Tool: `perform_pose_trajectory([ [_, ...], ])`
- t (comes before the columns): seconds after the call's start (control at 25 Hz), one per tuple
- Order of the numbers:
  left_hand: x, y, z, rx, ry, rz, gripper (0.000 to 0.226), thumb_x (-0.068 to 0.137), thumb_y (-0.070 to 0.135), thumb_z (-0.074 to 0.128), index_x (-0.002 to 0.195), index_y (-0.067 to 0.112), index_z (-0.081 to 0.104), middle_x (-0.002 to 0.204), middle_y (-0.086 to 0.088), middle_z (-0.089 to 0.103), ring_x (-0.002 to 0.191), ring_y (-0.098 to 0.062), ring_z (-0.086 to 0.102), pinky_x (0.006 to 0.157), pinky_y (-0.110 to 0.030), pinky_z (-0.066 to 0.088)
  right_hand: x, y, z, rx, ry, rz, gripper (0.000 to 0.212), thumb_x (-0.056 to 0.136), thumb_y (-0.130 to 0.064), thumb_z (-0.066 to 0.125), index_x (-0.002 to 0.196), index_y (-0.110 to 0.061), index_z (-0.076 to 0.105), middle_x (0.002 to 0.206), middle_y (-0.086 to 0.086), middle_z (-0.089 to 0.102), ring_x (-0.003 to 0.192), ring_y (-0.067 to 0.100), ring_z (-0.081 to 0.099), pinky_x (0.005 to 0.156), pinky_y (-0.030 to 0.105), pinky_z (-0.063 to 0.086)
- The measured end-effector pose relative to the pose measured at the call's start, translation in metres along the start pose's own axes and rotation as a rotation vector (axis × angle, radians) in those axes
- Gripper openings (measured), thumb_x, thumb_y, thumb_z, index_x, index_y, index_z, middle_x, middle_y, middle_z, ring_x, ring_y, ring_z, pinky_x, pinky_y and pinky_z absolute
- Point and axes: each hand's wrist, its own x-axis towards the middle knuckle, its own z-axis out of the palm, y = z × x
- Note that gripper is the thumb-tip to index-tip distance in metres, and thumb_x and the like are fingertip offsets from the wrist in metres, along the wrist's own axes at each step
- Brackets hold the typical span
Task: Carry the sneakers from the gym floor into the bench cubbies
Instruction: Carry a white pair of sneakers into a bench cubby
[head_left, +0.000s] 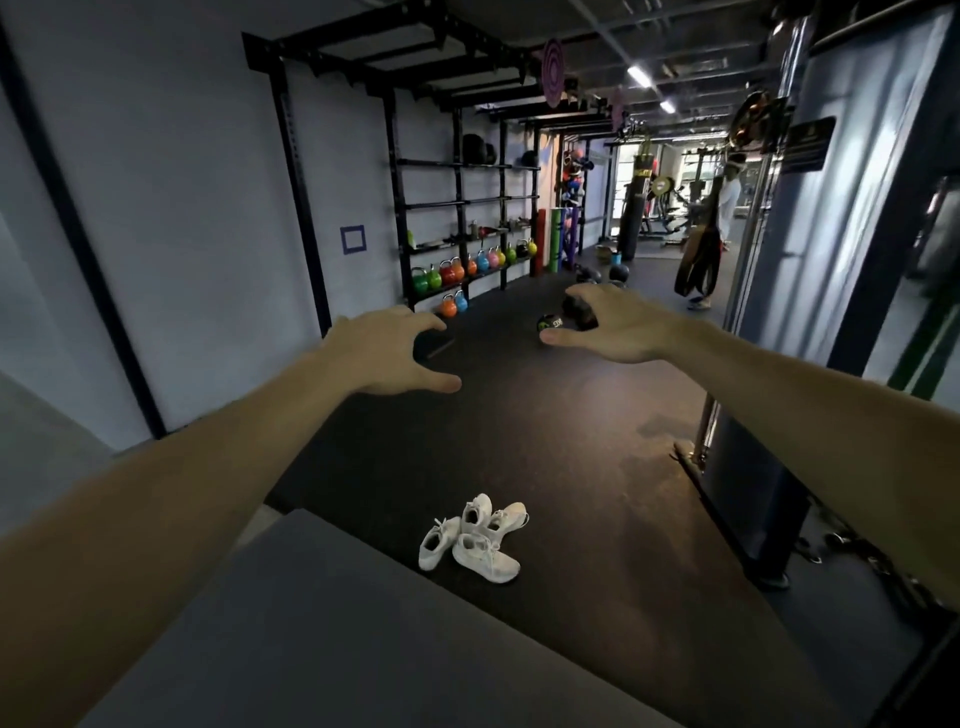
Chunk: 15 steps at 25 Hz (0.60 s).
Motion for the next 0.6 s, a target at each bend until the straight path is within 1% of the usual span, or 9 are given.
perform_pose_trajectory([
  [0.12,0.069,-0.055,0.025,0.002,-0.004,0.06,0.088,0.067,0.081,0.051,0.14,0.036,0.032,0.14,-0.001,0.042,0.12,-0.023,0.046,0.097,-0.053,0.041,0.077,-0.012,0.021,-0.013,-0.006,0.033,0.115,0.057,-0.096,0.032,0.148,-0.027,0.02,0.155,0.006,0.023,0.138,0.031,0.028,0.109,0.054,0.028],
  [0.28,0.15,-0.111,0.044,-0.002,0.015,0.121,0.087,0.066,0.083,0.05,0.139,0.038,0.032,0.142,0.002,0.041,0.123,-0.023,0.045,0.095,-0.052,0.042,0.158,-0.024,0.03,-0.016,0.033,0.092,0.109,0.062,-0.093,0.033,0.147,-0.026,0.022,0.155,0.008,0.022,0.138,0.035,0.027,0.108,0.057,0.028],
  [0.44,0.241,-0.16,0.083,-0.017,-0.028,0.194,0.088,0.066,0.084,0.049,0.139,0.038,0.031,0.139,0.001,0.042,0.121,-0.022,0.044,0.093,-0.048,0.044,0.245,-0.027,0.054,-0.028,0.025,0.164,0.109,0.061,-0.093,0.031,0.148,-0.029,0.016,0.156,0.007,0.022,0.138,0.036,0.027,0.107,0.059,0.026],
  [0.52,0.283,-0.18,0.102,-0.028,-0.021,0.224,0.087,0.066,0.084,0.049,0.139,0.039,0.031,0.139,0.001,0.042,0.12,-0.021,0.045,0.092,-0.046,0.044,0.284,-0.022,0.067,-0.044,0.035,0.187,0.107,0.063,-0.092,0.031,0.149,-0.031,0.013,0.156,0.007,0.021,0.138,0.036,0.026,0.108,0.058,0.026],
  [0.6,0.328,-0.199,0.12,-0.033,-0.004,0.249,0.087,0.066,0.084,0.048,0.139,0.039,0.031,0.141,0.002,0.04,0.121,-0.021,0.045,0.092,-0.045,0.043,0.326,-0.016,0.081,-0.054,0.041,0.201,0.109,0.062,-0.092,0.03,0.149,-0.029,0.013,0.156,0.007,0.02,0.138,0.036,0.026,0.108,0.058,0.027],
])
